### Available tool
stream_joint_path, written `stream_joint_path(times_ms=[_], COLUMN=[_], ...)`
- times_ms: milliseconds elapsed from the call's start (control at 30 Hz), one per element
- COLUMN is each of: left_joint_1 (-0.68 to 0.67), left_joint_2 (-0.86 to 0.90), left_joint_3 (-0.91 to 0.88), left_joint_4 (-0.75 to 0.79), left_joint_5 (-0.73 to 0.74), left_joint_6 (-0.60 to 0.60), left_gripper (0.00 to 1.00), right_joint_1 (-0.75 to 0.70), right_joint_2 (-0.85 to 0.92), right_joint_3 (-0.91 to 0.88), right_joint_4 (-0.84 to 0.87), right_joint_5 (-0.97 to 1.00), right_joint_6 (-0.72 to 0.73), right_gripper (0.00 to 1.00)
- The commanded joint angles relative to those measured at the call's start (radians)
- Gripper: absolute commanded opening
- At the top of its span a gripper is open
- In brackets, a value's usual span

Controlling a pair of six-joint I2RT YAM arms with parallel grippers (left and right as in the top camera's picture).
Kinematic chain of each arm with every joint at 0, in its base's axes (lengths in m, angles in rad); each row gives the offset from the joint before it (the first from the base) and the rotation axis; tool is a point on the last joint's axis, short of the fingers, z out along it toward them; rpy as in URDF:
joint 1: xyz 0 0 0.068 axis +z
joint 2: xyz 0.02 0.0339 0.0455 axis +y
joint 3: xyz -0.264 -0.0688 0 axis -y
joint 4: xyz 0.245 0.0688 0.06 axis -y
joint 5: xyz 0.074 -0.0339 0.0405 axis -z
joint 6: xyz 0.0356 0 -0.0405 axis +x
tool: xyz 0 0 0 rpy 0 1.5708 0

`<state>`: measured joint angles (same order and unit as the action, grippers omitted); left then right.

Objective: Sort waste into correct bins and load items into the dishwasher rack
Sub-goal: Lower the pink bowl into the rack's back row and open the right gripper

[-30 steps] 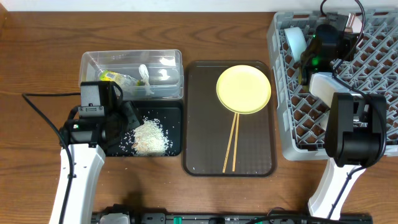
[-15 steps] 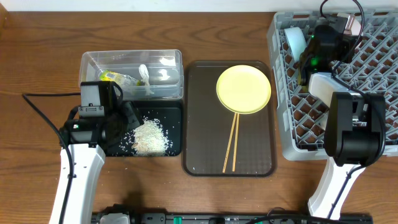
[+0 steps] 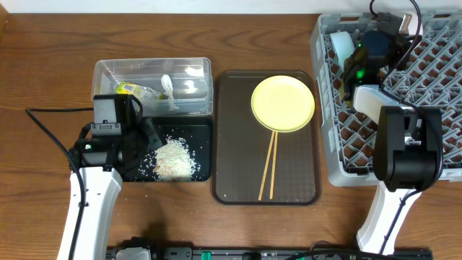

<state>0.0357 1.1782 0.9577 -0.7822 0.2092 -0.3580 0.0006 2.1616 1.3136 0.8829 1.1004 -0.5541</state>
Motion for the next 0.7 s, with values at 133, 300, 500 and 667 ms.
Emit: stream_joint_path(times_ms=[133,300,500,667], left_joint_1=[0.003,0.003,0.003,0.003], left_joint_2=[0.006,0.006,0.006,0.006], left_joint_3=[0.002,0.002,0.002,0.002], left_joint_4=[-0.002,-0.002,-0.002,-0.002], left_joint_5=[-0.009,-0.008,-0.009,-0.009], left_joint_6=[0.018,0.018,0.018,0.018], left_gripper=[0.55,0.55,0.55,0.55], right_joint_1=[-0.029,-0.029,-0.029,-0.026], right_joint_2=[0.016,0.017,0.017,0.03], right_joint_3=[-0.002,-0.002,-0.002,-0.002], right_joint_4=[-0.026,-0.071,-0.114,-0.143], right_joint_5=[0.008,-0.006,-0.007,-0.008], right_joint_6=[-0.045,0.011,0.061,0.082], right_gripper=[0.01,0.01,0.01,0.01])
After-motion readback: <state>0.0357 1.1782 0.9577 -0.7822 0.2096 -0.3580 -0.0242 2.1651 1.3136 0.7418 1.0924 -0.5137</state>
